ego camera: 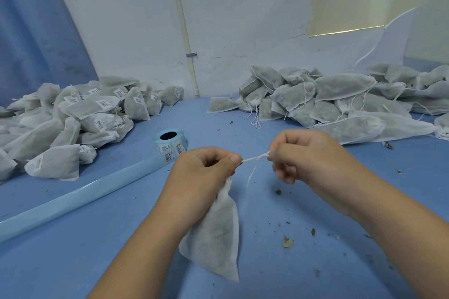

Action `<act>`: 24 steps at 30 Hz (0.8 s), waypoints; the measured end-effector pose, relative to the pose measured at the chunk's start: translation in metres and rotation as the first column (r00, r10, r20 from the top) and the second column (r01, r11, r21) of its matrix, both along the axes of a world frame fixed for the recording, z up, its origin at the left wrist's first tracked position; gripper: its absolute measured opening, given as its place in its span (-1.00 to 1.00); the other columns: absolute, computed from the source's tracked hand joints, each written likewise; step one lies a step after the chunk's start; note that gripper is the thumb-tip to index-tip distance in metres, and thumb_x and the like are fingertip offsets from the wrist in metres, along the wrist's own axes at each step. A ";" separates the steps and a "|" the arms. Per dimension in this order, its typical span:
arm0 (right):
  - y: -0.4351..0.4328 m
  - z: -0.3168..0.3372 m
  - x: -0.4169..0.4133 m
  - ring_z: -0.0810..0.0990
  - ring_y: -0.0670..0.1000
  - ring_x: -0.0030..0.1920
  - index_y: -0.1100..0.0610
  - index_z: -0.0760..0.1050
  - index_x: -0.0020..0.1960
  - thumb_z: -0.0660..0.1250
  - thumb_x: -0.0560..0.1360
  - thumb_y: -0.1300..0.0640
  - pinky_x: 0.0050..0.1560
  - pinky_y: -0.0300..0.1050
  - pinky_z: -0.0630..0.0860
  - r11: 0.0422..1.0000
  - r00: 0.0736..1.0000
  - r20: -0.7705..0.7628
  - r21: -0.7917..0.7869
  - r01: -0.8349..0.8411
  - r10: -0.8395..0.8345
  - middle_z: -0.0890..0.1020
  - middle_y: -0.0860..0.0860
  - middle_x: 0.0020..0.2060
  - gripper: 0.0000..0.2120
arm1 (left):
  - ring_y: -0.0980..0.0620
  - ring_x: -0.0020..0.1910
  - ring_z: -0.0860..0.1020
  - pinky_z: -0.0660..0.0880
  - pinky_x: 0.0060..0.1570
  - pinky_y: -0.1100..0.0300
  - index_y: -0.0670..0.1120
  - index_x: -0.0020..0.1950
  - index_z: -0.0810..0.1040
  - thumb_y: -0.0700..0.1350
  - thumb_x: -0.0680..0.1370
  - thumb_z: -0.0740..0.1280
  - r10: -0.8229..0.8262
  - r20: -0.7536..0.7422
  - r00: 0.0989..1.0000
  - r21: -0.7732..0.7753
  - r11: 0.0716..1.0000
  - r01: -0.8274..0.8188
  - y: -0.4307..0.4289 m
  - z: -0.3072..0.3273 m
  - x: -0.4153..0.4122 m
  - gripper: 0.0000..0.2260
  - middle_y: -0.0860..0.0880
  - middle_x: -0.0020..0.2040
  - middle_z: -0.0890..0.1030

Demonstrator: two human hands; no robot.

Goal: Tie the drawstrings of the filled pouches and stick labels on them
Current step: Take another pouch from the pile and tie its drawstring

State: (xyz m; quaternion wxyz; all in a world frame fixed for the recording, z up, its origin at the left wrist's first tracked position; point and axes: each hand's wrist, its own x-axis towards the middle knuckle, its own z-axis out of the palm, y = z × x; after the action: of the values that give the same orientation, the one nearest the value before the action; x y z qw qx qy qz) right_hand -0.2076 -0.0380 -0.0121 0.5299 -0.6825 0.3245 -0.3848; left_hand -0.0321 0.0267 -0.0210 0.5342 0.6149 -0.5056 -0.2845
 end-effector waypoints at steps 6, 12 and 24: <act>-0.001 -0.001 0.001 0.38 -0.03 -0.46 0.09 0.53 -0.39 0.36 0.31 0.22 -0.45 -0.26 0.36 0.980 0.938 0.334 0.138 -0.145 0.092 0.44 0.05 -0.47 -0.89 | 0.22 -0.43 0.43 0.39 -0.36 0.42 0.08 -0.25 0.70 -0.04 0.49 0.43 -0.099 0.030 0.995 0.008 0.995 0.099 0.001 0.000 -0.004 -0.87 0.16 -0.41 0.57; 0.004 -0.003 0.011 0.31 -0.05 -0.51 0.14 0.44 -0.42 0.31 0.31 0.25 -0.49 -0.24 0.25 0.924 0.820 0.560 0.241 -0.295 0.116 0.39 0.03 -0.46 -0.85 | 0.25 -0.47 0.40 0.37 -0.38 0.44 0.09 -0.29 0.68 -0.07 0.52 0.41 -0.118 0.042 0.992 -0.011 0.993 0.118 0.002 0.001 -0.008 -0.81 0.18 -0.42 0.55; -0.014 0.001 -0.015 0.38 -0.01 -0.48 0.16 0.47 -0.39 0.26 0.36 0.30 -0.48 -0.21 0.33 0.898 0.955 0.114 0.326 -0.295 0.272 0.42 0.07 -0.43 -0.83 | 0.28 -0.42 0.41 0.33 -0.32 0.43 0.10 -0.31 0.55 -0.15 0.53 0.42 0.089 0.341 0.936 -0.193 0.981 -0.023 -0.002 -0.004 -0.002 -0.75 0.30 -0.43 0.51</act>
State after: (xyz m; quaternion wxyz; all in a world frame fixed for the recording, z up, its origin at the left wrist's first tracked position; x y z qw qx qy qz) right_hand -0.2224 -0.0516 -0.0111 0.7004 -0.6076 0.2656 -0.2640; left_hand -0.0342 0.0249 -0.0250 0.4995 0.6168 -0.5988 -0.1075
